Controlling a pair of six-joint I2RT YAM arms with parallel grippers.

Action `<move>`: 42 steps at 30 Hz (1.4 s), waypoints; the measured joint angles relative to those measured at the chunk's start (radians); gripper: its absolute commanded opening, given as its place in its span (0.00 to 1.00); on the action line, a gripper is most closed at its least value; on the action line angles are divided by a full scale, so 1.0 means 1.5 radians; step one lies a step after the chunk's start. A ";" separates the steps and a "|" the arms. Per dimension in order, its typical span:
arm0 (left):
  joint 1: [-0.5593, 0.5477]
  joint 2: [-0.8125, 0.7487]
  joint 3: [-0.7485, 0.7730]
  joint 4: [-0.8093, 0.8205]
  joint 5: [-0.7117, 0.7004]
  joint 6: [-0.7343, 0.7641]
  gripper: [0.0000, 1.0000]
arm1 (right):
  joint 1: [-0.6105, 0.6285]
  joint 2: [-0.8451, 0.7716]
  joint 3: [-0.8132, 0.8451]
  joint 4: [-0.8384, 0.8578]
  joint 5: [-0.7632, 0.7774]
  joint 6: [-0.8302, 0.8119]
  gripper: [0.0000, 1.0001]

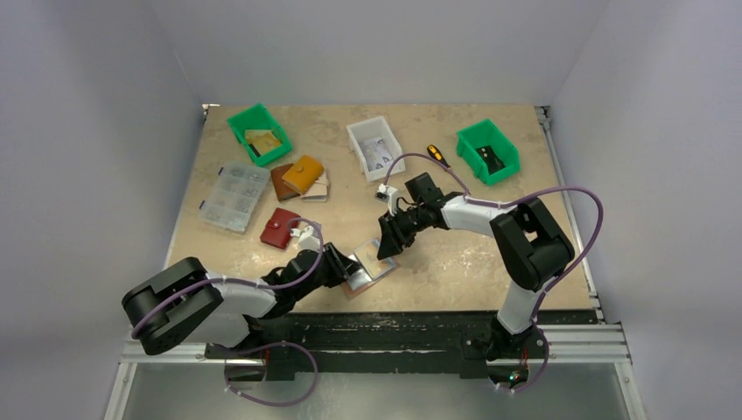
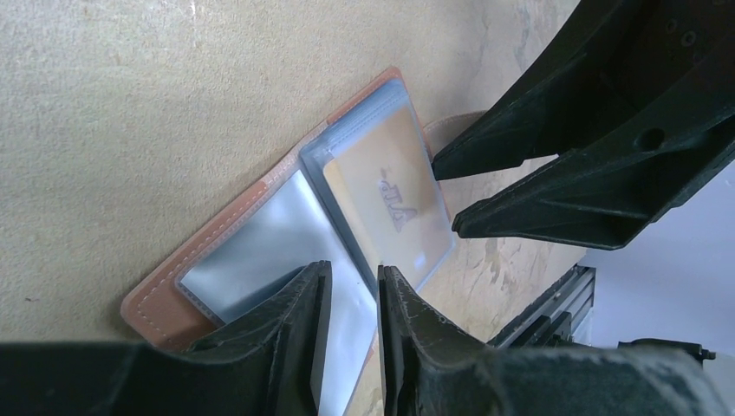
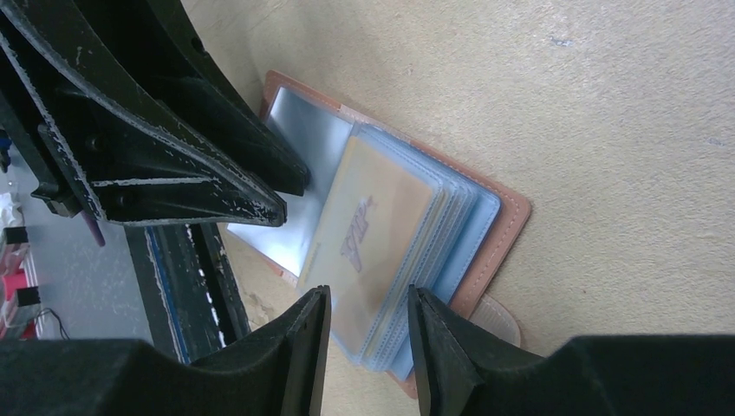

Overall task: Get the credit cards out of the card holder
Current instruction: Remove the credit card from the card holder.

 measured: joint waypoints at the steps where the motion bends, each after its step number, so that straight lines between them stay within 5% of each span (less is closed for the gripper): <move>1: 0.000 0.002 0.000 0.002 0.001 -0.002 0.29 | 0.001 0.000 0.000 0.000 -0.001 0.000 0.45; 16: 0.000 0.041 0.000 0.042 0.011 -0.010 0.24 | 0.005 0.000 0.002 -0.003 -0.051 0.003 0.33; 26: 0.000 0.056 -0.002 0.063 0.017 -0.011 0.25 | 0.005 0.000 0.004 -0.003 -0.094 0.009 0.33; 36: 0.000 0.093 -0.018 0.135 0.031 -0.023 0.34 | 0.005 0.011 0.005 -0.003 -0.095 0.016 0.28; 42: 0.001 0.145 -0.034 0.238 0.051 -0.040 0.41 | 0.004 0.011 0.006 -0.002 -0.112 0.030 0.14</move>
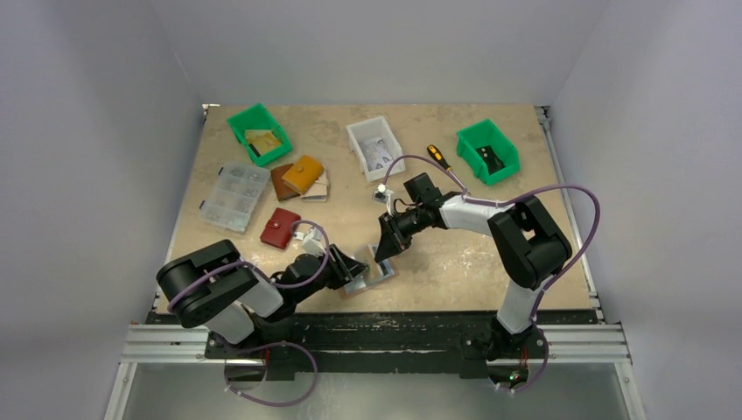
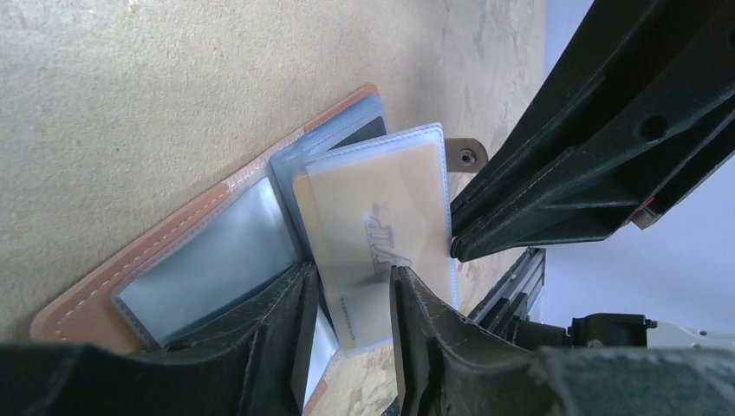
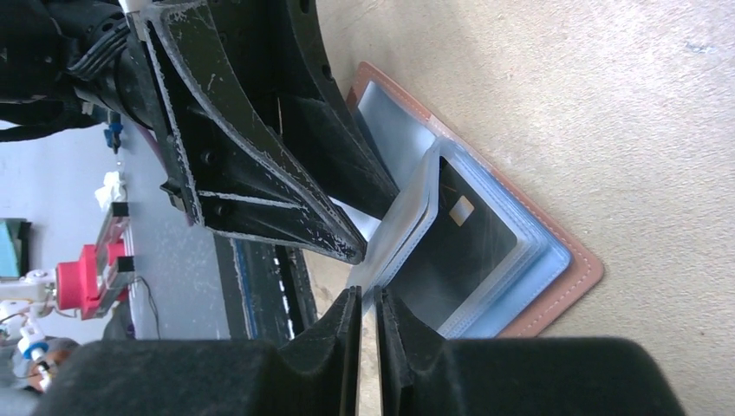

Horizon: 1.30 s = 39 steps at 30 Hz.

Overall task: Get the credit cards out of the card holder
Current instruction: Remove the credit card from the card holder.

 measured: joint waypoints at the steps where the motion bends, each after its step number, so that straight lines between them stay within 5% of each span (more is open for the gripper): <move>1: 0.000 0.007 -0.002 0.013 0.003 -0.002 0.42 | 0.000 0.000 0.001 0.000 -0.003 0.001 0.12; 20: -0.001 -0.011 -0.010 0.038 0.021 -0.005 0.66 | 0.001 0.001 0.001 0.004 -0.036 0.010 0.16; 35: -0.001 -0.015 -0.009 0.040 0.021 -0.005 0.68 | 0.007 0.001 0.001 0.004 -0.051 0.010 0.07; 39: -0.001 -0.011 -0.006 0.039 0.024 -0.005 0.60 | 0.007 0.001 0.001 0.004 -0.052 0.010 0.05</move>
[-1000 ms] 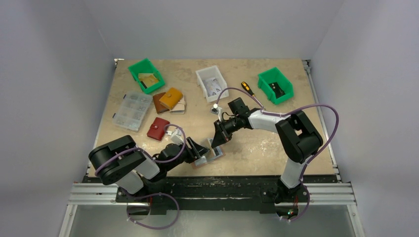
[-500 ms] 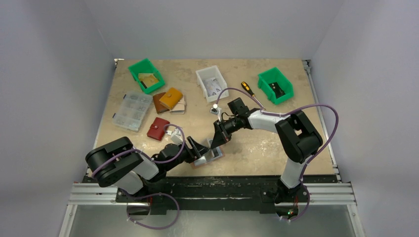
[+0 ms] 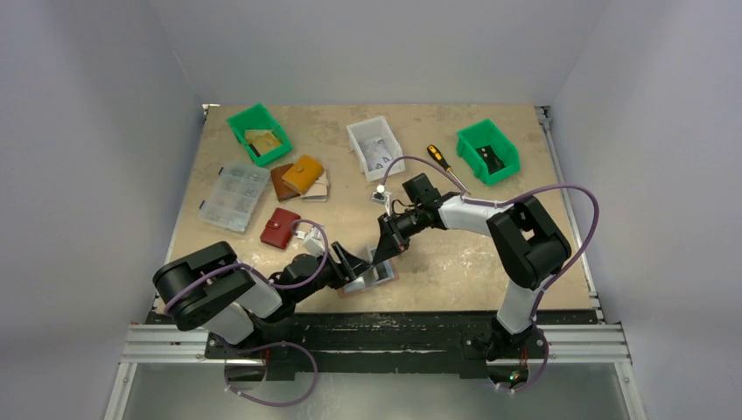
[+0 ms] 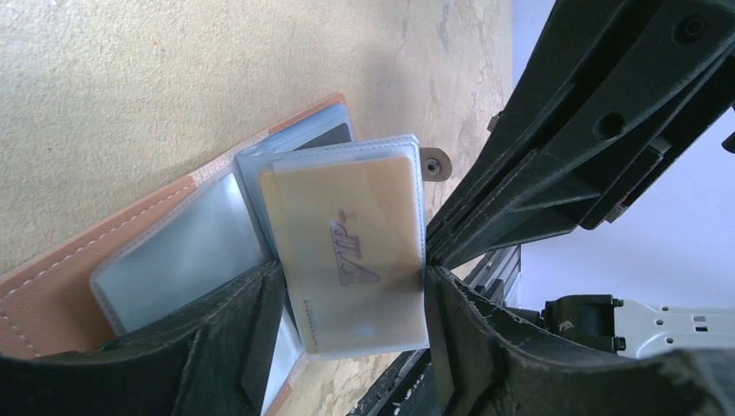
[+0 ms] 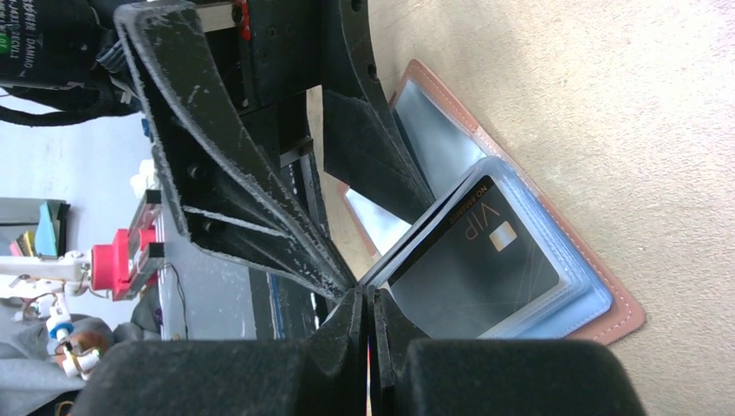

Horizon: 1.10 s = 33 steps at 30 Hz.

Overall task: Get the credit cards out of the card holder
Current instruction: Remove the credit card from the card holder.

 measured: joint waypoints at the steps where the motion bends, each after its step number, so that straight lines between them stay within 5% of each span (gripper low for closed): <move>1: 0.000 0.002 0.000 0.000 0.001 0.000 0.58 | 0.000 0.000 0.000 0.000 0.001 0.000 0.05; 11: 0.000 0.022 0.001 0.020 0.003 -0.001 0.46 | -0.001 0.001 0.000 -0.001 0.003 0.000 0.06; 33: 0.002 0.030 -0.025 0.065 -0.002 -0.013 0.41 | 0.000 -0.002 0.007 -0.031 0.115 -0.039 0.43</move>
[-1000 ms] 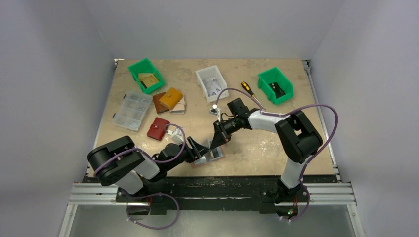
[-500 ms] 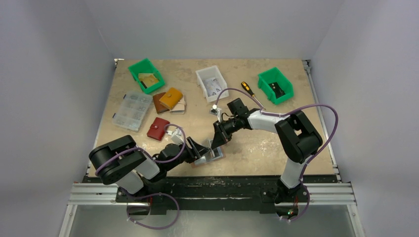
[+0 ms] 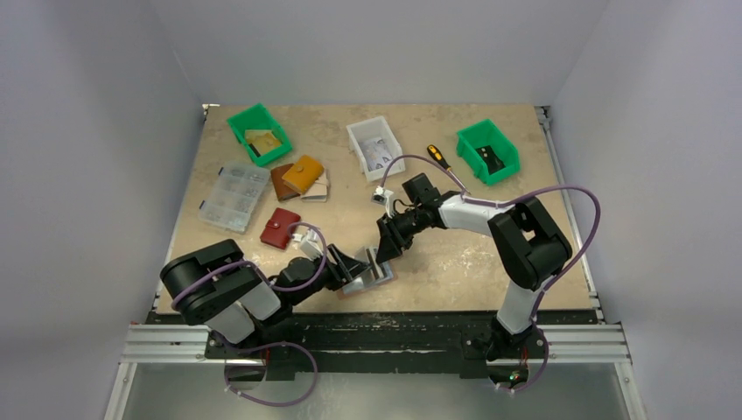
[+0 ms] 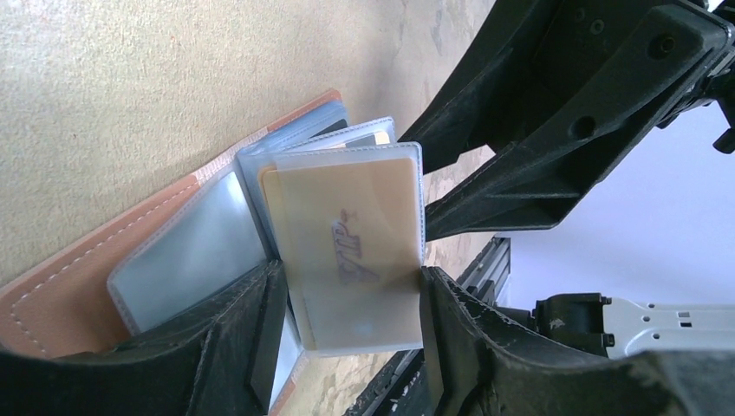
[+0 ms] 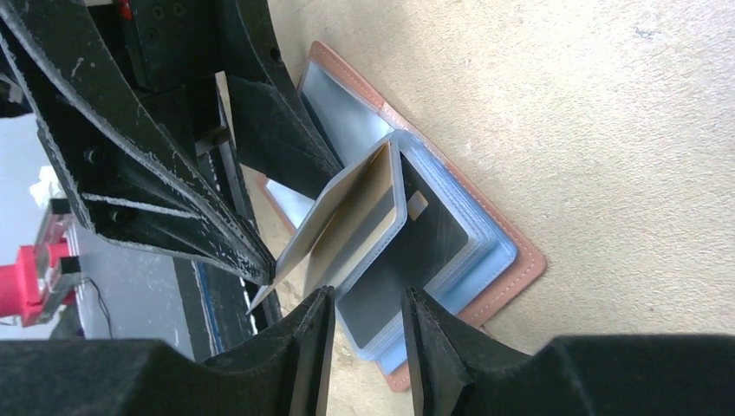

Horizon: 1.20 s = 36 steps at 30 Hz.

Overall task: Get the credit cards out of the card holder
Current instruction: Remove the credit card from the card holder.

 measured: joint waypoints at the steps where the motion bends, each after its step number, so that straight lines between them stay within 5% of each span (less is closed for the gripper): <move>1: 0.000 0.003 -0.003 0.009 0.002 -0.001 0.41 | 0.000 -0.003 0.000 -0.003 0.001 -0.010 0.43; 11: 0.000 0.057 -0.010 0.091 0.025 -0.016 0.38 | 0.003 -0.061 0.008 -0.020 0.026 -0.085 0.38; 16: 0.000 0.075 -0.011 0.114 0.031 -0.021 0.40 | 0.008 -0.060 0.008 -0.020 0.029 -0.088 0.25; 28: 0.000 0.088 -0.009 0.132 0.060 -0.022 0.66 | 0.049 -0.023 0.008 -0.001 0.025 -0.049 0.19; 36: 0.000 0.089 0.016 0.126 0.085 -0.016 0.71 | 0.051 -0.023 0.008 0.012 -0.023 -0.035 0.19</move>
